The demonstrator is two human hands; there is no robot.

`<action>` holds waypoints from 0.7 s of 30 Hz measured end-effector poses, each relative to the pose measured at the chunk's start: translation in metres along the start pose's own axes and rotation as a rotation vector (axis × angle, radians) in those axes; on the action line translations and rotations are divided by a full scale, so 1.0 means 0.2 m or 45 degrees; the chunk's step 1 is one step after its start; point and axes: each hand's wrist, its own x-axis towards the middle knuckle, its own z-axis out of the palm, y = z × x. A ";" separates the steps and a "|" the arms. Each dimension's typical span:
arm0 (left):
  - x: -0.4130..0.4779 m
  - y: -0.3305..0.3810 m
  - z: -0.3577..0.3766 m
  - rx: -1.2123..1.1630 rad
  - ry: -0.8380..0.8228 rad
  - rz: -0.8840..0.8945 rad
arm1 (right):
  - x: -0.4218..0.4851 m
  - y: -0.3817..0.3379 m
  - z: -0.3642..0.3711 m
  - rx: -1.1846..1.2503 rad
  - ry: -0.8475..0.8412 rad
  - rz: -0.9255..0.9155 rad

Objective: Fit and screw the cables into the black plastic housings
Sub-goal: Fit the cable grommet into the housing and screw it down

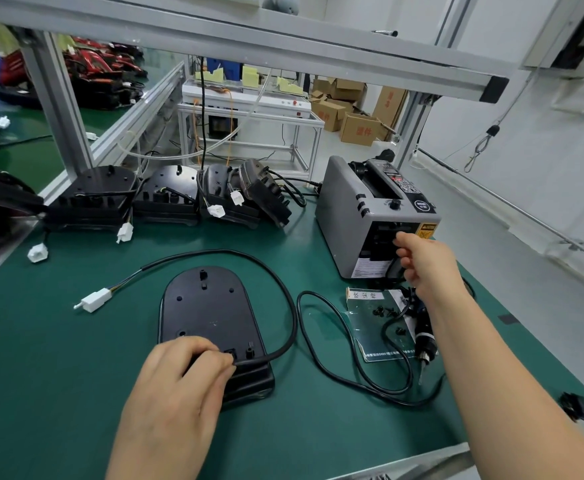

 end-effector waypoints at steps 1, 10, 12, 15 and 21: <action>0.00 0.00 0.00 0.000 0.000 0.001 | 0.00 0.00 0.01 0.018 -0.001 0.005; 0.01 0.01 -0.01 -0.004 0.012 0.002 | 0.01 0.00 0.03 0.015 0.022 0.005; 0.00 0.01 0.00 0.000 0.015 -0.002 | 0.02 0.00 0.04 -0.003 0.033 0.002; 0.00 0.01 -0.01 -0.003 0.016 -0.009 | 0.02 0.00 0.06 -0.019 0.067 -0.007; 0.00 0.01 -0.01 -0.011 0.011 0.002 | 0.02 0.01 0.06 0.031 0.114 -0.028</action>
